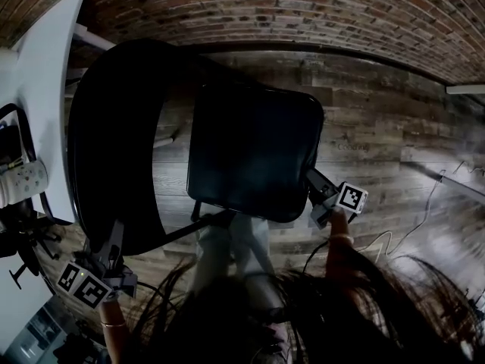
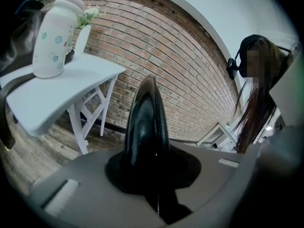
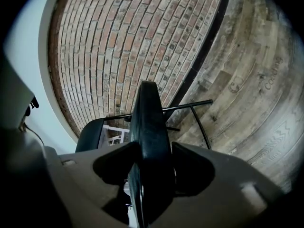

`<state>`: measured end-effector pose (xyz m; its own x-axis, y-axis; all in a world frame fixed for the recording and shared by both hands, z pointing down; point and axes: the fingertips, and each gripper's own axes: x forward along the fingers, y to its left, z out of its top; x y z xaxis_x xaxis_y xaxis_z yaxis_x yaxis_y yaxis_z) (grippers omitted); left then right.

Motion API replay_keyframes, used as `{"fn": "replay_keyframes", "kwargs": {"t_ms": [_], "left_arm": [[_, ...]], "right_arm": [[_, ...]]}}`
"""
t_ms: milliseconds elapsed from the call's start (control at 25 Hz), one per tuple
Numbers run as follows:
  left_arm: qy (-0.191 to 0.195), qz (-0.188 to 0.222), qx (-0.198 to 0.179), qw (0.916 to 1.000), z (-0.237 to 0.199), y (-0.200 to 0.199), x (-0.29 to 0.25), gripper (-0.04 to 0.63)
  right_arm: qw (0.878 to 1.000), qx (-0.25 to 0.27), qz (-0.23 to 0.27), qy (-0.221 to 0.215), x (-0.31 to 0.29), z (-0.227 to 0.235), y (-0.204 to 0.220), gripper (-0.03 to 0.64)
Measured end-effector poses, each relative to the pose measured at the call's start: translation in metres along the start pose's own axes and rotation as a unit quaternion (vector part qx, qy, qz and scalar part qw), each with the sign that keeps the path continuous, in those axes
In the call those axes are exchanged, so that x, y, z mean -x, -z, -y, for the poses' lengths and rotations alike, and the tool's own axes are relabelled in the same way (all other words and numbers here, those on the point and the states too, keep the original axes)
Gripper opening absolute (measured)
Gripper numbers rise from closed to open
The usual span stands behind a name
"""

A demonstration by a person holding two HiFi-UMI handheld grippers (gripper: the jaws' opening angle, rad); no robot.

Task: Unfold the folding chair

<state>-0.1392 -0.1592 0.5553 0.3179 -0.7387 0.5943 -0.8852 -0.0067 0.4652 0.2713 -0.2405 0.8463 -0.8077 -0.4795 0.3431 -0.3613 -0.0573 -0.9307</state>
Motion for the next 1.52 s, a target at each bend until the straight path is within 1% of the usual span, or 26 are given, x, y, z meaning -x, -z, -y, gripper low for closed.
{"fn": "replay_keyframes", "kwargs": {"t_ms": [280, 840, 1200, 1520], "left_arm": [[0.003, -0.003, 0.005, 1.0, -0.004, 0.003, -0.003, 0.063], [0.006, -0.009, 0.012, 0.9999, -0.002, 0.013, -0.011, 0.063], [0.008, -0.02, 0.018, 0.9996, -0.002, 0.019, -0.015, 0.063], [0.01, -0.031, 0.02, 0.9993, -0.004, 0.025, -0.018, 0.064]], "right_arm": [[1.0, -0.011, 0.006, 0.013, 0.004, 0.011, -0.001, 0.236], [0.999, -0.012, 0.028, 0.025, 0.011, 0.033, -0.005, 0.241], [0.998, -0.019, 0.037, 0.039, 0.016, 0.046, -0.007, 0.242], [0.997, -0.03, 0.057, 0.051, 0.02, 0.057, -0.005, 0.244]]}}
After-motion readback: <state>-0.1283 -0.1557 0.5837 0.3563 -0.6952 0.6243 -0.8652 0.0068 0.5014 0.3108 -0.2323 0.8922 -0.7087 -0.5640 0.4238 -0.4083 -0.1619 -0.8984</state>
